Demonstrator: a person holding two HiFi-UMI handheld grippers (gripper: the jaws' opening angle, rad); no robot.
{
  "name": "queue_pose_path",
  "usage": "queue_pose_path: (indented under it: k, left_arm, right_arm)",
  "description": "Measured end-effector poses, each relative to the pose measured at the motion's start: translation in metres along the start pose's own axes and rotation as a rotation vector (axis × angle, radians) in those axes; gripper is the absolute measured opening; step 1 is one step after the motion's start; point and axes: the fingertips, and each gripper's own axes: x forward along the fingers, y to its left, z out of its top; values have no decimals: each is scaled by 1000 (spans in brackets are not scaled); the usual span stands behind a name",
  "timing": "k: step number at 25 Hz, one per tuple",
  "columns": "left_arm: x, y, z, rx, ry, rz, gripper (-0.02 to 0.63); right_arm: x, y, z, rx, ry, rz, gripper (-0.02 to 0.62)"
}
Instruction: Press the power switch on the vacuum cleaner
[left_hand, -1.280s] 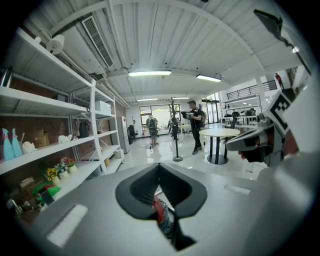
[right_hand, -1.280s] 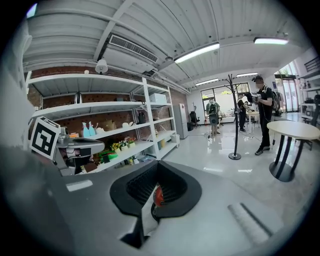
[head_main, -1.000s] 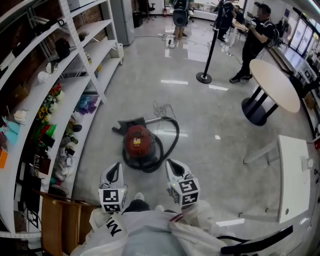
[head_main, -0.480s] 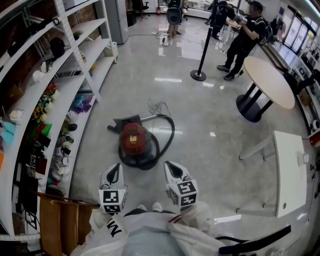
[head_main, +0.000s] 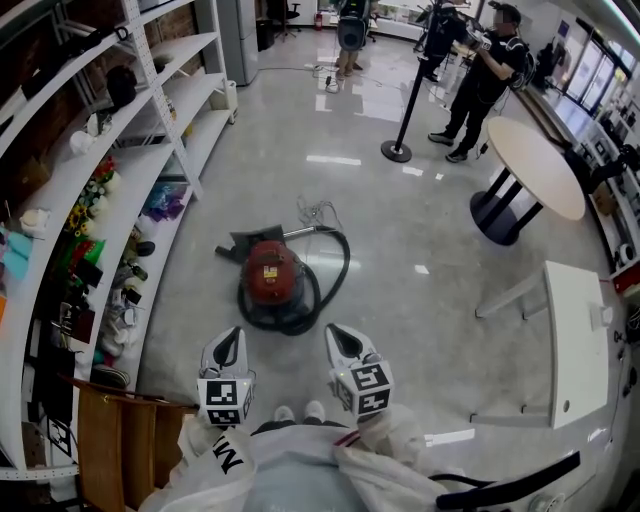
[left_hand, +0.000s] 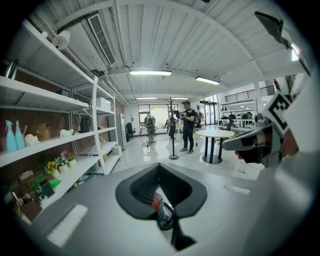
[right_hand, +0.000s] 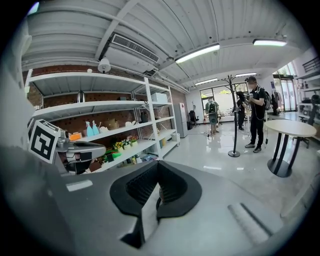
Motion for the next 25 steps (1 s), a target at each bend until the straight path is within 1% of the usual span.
queue_pose_path:
  k: [9,18,25]
  left_arm:
    - [-15,11,-10,-18,-7,-17,0]
    - [-15,17,-2,-13,-27,-23,0]
    - [-14,15,-5,-12,-19,-27,0]
  right_arm:
    - [-4,30,-5,-16,14,4,0]
    - [-4,34,0,-35,3,-11,0]
    - [-2,35,-3,-47,15,0,0]
